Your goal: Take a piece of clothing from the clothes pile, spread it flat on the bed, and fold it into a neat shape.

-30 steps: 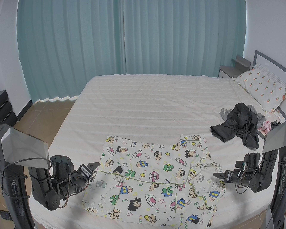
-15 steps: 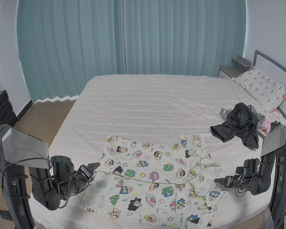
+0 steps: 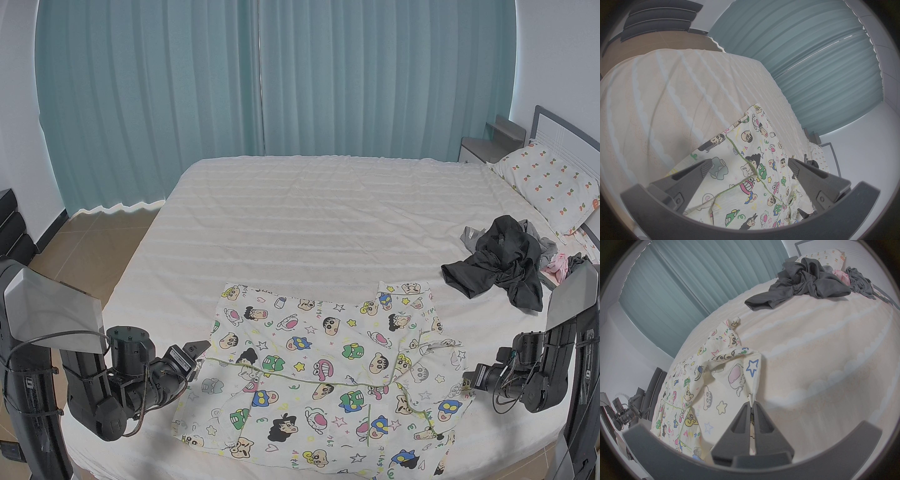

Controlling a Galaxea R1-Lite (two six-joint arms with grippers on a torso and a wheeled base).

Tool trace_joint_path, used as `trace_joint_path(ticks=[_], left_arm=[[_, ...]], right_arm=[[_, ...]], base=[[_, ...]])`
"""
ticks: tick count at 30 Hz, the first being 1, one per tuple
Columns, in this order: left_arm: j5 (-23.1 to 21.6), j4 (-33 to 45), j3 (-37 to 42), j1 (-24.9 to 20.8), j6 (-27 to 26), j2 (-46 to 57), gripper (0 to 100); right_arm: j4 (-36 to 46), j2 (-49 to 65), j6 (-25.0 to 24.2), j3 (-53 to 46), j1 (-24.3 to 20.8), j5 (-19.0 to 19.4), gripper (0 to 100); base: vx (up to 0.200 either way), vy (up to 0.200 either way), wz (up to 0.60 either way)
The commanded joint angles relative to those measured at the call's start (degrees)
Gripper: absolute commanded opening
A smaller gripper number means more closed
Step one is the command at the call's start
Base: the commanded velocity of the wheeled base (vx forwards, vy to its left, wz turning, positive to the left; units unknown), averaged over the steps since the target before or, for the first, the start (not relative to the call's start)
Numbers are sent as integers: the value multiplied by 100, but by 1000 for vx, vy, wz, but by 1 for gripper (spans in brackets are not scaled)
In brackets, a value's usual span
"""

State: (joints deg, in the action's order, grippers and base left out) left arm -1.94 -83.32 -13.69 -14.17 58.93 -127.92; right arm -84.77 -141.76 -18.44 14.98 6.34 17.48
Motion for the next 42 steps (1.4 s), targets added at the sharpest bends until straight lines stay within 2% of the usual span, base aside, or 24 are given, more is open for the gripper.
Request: trace_joint_path(ticks=[1, 11, 13, 16, 29, 38, 42], left_arm=[[0, 0, 7, 2, 5, -5, 100], [9, 0, 15, 2, -4, -14, 100], [9, 0, 15, -16, -4, -14, 100], [9, 0, 15, -16, -4, -32, 100], [0, 0, 24, -16, -4, -58, 100], [-79, -9, 156, -218, -13, -49, 100], [-96, 0, 332, -499, -75, -49, 100]], right_arm=[[-110, 17, -10, -162, 43, -8, 0], [-364, 140, 227, -189, 307, -61, 0], [-347, 193, 544, -206, 447, -61, 0], [-347, 193, 667, -171, 517, -69, 0], [-338, 211, 816, 22, 904, -78, 0], [-329, 167, 878, 189, 1001, -289, 0], [-321, 149, 983, 216, 1018, -307, 0]], base=[[0, 0, 0], [0, 0, 0], [0, 0, 0], [0, 0, 0], [0, 0, 0], [0, 0, 0], [0, 0, 0]])
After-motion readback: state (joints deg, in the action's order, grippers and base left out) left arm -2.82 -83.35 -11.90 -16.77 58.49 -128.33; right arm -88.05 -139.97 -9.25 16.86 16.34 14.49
